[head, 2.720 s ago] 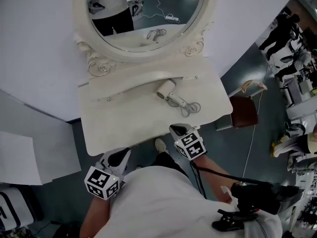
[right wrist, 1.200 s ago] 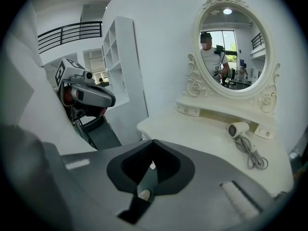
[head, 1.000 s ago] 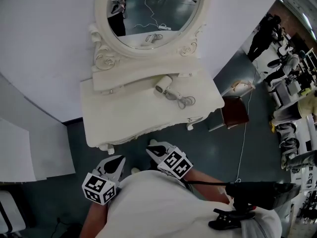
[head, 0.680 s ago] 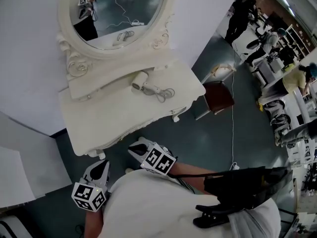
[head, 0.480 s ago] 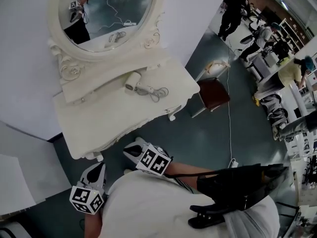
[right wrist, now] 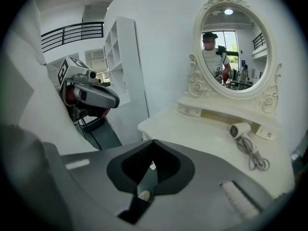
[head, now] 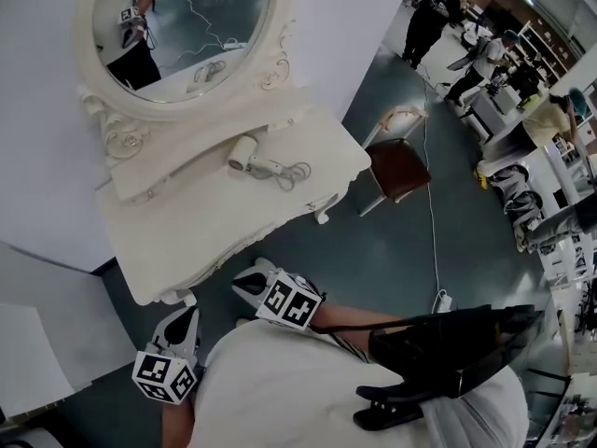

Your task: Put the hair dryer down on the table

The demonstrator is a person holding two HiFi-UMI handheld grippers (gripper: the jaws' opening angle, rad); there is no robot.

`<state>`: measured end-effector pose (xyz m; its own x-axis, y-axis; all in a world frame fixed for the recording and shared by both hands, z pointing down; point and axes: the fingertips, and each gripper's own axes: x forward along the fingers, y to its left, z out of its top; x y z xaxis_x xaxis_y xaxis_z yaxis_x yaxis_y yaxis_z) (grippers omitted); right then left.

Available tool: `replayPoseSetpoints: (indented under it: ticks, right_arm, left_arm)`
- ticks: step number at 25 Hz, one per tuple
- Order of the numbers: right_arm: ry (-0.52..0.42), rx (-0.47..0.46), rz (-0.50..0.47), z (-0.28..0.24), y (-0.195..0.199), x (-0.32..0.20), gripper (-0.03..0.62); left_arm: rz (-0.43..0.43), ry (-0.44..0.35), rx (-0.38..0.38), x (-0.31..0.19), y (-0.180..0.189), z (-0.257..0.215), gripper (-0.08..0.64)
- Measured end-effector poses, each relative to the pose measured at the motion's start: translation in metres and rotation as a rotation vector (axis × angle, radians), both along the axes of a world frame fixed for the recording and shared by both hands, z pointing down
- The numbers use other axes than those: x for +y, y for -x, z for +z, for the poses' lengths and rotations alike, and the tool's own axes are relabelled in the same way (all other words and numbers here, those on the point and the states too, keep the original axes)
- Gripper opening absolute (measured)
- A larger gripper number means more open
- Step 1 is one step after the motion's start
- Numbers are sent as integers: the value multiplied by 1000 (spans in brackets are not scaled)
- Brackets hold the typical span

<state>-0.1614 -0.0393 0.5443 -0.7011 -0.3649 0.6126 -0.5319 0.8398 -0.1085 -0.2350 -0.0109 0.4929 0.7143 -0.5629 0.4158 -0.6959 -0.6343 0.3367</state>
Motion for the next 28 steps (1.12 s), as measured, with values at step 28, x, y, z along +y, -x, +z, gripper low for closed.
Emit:
replayPoseSetpoints:
  ticks: [28]
  right_arm:
    - [13, 10, 4, 8, -17, -13, 0]
  left_arm:
    - [23, 34, -2, -16, -18, 7, 2]
